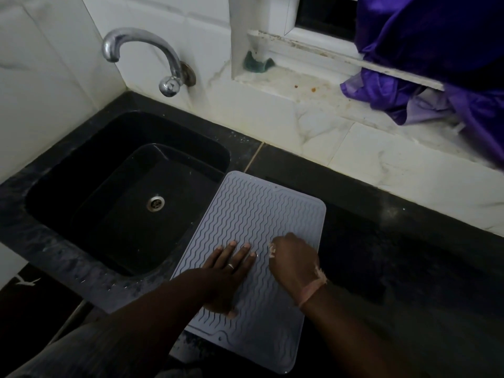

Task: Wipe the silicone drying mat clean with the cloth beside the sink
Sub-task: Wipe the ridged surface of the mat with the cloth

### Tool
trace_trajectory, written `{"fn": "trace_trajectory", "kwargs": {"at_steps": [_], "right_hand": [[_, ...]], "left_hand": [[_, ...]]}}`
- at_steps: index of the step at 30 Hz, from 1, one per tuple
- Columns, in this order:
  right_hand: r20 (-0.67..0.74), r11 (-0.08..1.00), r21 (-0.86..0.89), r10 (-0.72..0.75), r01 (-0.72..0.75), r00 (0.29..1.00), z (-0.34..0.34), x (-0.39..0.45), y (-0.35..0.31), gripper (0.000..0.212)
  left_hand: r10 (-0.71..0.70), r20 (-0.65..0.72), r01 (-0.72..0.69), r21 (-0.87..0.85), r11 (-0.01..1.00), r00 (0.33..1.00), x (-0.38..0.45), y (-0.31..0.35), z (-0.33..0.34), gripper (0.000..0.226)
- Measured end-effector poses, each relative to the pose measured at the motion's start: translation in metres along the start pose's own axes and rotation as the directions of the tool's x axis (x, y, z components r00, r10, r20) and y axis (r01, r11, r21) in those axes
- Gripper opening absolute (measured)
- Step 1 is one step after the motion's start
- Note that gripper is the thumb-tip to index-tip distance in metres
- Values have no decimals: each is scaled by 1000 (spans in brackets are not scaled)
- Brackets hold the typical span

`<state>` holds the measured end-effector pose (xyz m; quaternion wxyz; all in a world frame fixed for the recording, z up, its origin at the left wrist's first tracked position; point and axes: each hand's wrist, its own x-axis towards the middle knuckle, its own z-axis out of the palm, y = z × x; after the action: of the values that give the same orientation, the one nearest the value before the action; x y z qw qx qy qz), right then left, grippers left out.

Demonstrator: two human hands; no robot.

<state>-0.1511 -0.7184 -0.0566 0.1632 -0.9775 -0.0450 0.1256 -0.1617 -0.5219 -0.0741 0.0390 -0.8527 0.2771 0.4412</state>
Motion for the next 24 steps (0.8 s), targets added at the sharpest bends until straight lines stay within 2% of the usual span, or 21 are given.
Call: {"fn": "trace_trajectory", "kwargs": {"at_steps": [2,5,8,11,15,19,24], "right_hand": [[5,996,77,44,-44,999,-8,15,9,21],[-100,991,98,100,-90,990,-23,50,27,29],[-157,998,16,70,-68,985,-26,74,40,23],[-129,996,-94,-14,2,992,-19,75,40,22],[-101,987,-156,-58,42,993,-14,56,27,13],[-46,981,-190,-60,50,997,-3,28,12,9],[-4,983,-169,-75,73,997,18,-18,-4,15]], "left_hand": [[1,-8,-1,4,1000,1000,-1,0,-1,135],[7,-7,-7,-1,1000,1000,-3,0,-2,134],[11,-12,-11,14,1000,1000,-5,0,-4,133],[14,-12,-13,24,1000,1000,-4,-1,-4,134],[4,5,-4,34,999,1000,-2,-2,-5,134],[-14,26,13,31,999,1000,0,1,-5,134],[-19,22,17,52,998,1000,1,0,-4,134]]}}
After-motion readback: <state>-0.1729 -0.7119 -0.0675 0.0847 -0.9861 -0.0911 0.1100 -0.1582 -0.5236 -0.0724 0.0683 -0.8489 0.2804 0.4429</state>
